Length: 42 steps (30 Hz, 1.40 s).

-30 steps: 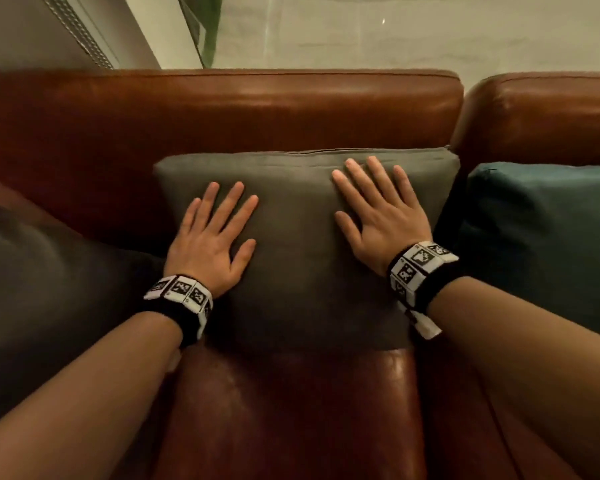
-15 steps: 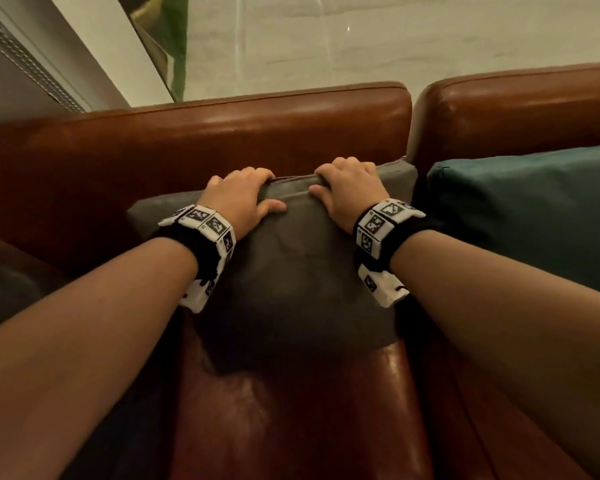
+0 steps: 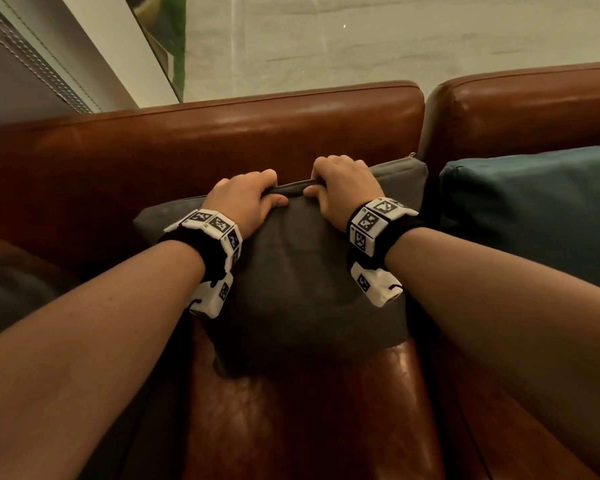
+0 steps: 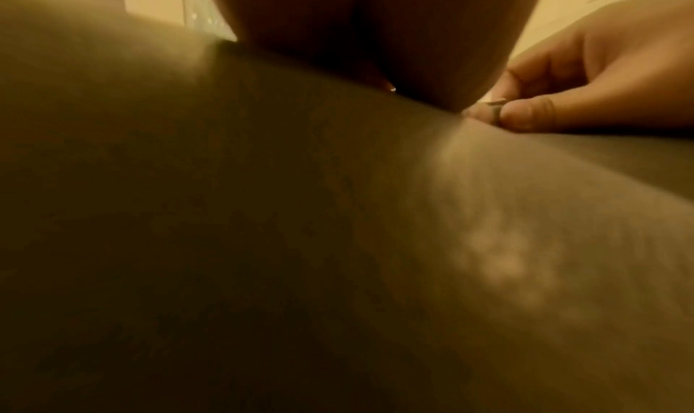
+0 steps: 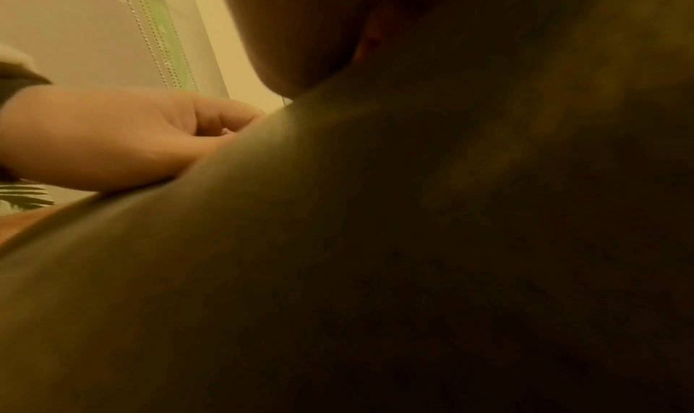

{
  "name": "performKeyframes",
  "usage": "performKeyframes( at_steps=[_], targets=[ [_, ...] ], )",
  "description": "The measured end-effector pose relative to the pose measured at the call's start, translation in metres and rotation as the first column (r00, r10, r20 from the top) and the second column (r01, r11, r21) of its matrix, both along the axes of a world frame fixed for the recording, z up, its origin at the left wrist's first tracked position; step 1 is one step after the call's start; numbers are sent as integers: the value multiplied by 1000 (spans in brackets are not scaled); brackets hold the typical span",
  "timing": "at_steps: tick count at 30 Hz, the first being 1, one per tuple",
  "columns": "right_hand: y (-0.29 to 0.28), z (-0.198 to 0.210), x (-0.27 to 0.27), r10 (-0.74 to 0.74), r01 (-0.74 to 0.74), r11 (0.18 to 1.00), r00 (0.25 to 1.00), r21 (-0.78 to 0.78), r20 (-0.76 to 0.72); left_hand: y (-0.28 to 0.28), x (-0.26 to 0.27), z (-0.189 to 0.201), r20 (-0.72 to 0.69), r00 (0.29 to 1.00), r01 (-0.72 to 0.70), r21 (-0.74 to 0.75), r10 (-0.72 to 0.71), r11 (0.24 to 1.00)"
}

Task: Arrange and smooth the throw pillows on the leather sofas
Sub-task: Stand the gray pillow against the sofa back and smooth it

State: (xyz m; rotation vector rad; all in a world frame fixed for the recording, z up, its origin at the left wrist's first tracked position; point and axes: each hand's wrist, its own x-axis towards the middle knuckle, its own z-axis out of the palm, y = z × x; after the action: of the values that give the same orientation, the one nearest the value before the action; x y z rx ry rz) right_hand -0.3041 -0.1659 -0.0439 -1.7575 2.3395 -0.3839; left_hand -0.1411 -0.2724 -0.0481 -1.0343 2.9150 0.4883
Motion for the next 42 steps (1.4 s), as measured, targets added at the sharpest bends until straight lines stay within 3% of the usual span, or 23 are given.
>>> performKeyframes(
  at_steps=[4, 7, 10, 13, 17, 21, 24, 26, 27, 28, 30, 31, 33, 34, 39, 42],
  targets=[
    [8, -3, -9, -51, 51, 999, 998, 6, 39, -16, 31, 8, 76, 997, -17, -21, 19, 1000],
    [23, -5, -35, -88, 89, 996, 995, 17, -40, -35, 78, 13, 209, 977, -26, -51, 36, 998],
    [36, -3, -58, -131, 137, 989, 986, 58, -99, -43, 106, 15, 239, 964, -104, -75, 119, 992],
    [34, 1, -59, -163, 167, 984, 984, 66, -71, -45, 112, 9, 176, 966, -184, -51, 190, 982],
    [35, -4, -53, -195, 198, 980, 976, 21, -97, -53, 141, -4, 59, 948, -318, 128, 313, 939],
    [35, -8, -51, -162, 163, 987, 980, -3, -115, -50, 142, -4, 155, 941, -301, -31, 302, 953],
    [35, -5, -62, -172, 171, 985, 973, -15, -153, -45, 132, -9, 41, 913, -404, -28, 405, 914],
    [47, -9, -72, -325, 323, 942, 946, -92, -15, -39, 135, -15, -114, 838, -522, 120, 534, 845],
    [55, -12, -78, -431, 445, 886, 894, -131, 123, -35, 139, -20, -218, 763, -564, 235, 608, 792],
    [64, -16, -81, -529, 592, 797, 782, -124, 329, -28, 141, -23, -290, 670, -595, 341, 684, 728],
    [76, -25, -80, -583, 800, 597, 377, 65, 720, -18, 146, -35, -315, 491, -623, 524, 812, 580],
    [80, -31, -80, -572, 817, 552, 225, 167, 789, -14, 146, -42, -297, 409, -614, 610, 863, 501],
    [83, -37, -80, -574, 789, 566, 170, 238, 801, -11, 147, -48, -252, 270, -560, 744, 929, 365],
    [84, -40, -82, -561, 785, 572, 165, 236, 811, -11, 148, -51, -250, 250, -554, 755, 935, 350],
    [86, -58, -96, -415, 786, 560, -5, 260, 910, -18, 154, -63, -308, 220, -605, 701, 926, 377],
    [87, -44, -86, -497, 817, 522, 55, 248, 866, -11, 150, -59, -322, 198, -643, 671, 926, 370]
  ],
)
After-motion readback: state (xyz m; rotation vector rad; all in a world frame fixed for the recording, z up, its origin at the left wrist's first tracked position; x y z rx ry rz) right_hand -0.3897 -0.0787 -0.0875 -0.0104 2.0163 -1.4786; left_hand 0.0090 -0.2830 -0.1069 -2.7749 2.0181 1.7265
